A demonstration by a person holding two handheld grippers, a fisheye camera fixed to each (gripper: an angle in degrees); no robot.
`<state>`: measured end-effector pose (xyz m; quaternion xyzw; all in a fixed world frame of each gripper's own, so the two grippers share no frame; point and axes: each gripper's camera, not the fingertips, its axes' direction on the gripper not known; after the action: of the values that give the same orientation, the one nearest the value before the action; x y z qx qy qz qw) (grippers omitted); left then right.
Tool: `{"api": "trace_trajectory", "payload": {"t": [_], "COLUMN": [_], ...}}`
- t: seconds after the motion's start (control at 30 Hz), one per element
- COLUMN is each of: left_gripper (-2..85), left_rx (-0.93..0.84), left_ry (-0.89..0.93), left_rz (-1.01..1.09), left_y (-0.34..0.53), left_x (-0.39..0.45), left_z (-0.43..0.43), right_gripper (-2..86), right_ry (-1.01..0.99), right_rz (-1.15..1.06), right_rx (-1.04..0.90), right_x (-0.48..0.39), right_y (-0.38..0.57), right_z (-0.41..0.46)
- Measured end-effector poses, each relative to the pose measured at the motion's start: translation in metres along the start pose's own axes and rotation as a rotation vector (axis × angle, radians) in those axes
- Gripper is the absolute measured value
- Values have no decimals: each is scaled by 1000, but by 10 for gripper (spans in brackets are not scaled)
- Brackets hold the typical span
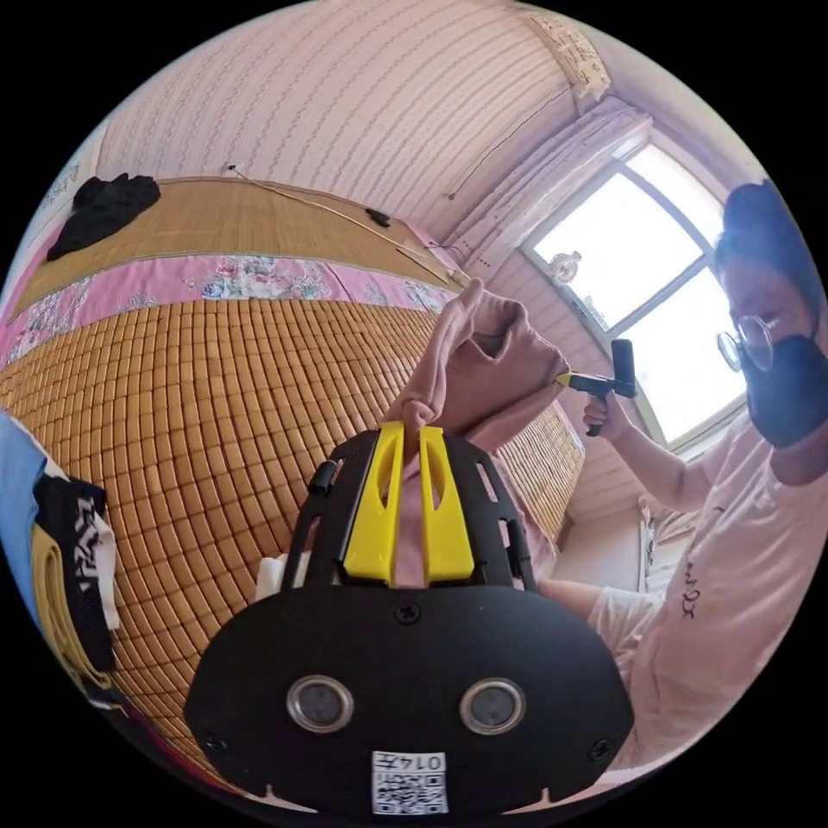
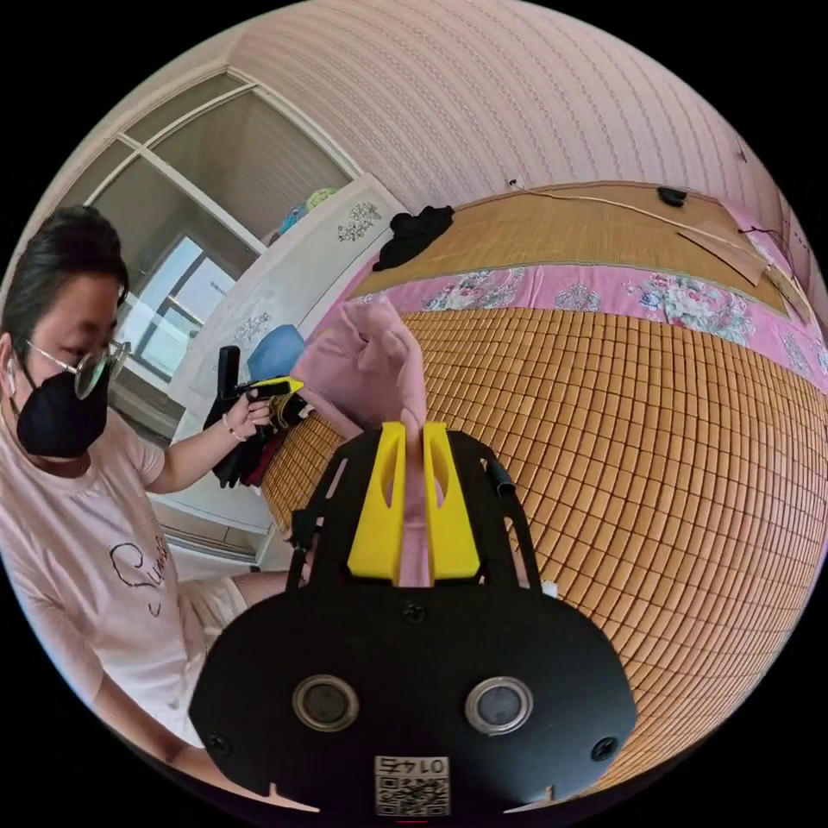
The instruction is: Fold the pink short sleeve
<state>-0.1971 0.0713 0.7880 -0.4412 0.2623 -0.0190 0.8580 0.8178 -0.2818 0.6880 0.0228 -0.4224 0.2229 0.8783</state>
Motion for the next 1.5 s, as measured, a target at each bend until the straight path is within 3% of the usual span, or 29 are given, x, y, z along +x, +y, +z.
{"api": "trace_trajectory", "payload": {"t": [0.13, 0.27, 0.37, 0.47, 0.6, 0.73, 0.9, 1.1, 1.27, 1.37, 1.5], "left_gripper": [47, 48, 55, 94, 120, 54, 24, 19, 22, 24, 23], "left_rx": [-193, -356, -302, -310, -288, -348, -289, -197, -91, -79, -84], "left_ry": [100, -58, -54, -129, -72, -137, -123, -119, -96, -91, -147], "left_rz": [-218, -519, -589, -561, -530, -472, -428, -364, -384, -410, -424], "left_y": [104, 194, 214, 211, 212, 226, 248, 275, 306, 319, 329], "left_x": [-2, -11, -5, 0, -1, -3, -6, 0, 13, 20, 27], "left_z": [0, 12, 12, 21, 44, 74, 82, 85, 80, 83, 98], "right_gripper": [55, 83, 91, 112, 132, 124, 133, 124, 137, 143, 133], "right_ry": [-75, -110, -72, 36, 57, 34, 91, -39, -272, -270, -225], "right_rz": [135, 520, 620, 589, 576, 561, 534, 558, 566, 574, 635], "right_rx": [-273, -436, -374, -357, -305, -265, -157, 3, 170, 262, 231], "right_x": [-10, 15, 12, 5, 7, 8, 5, -1, -6, -16, -18], "right_y": [104, 211, 238, 242, 248, 267, 293, 331, 361, 381, 379], "right_z": [18, 63, 71, 78, 83, 92, 81, 85, 88, 83, 109]}}
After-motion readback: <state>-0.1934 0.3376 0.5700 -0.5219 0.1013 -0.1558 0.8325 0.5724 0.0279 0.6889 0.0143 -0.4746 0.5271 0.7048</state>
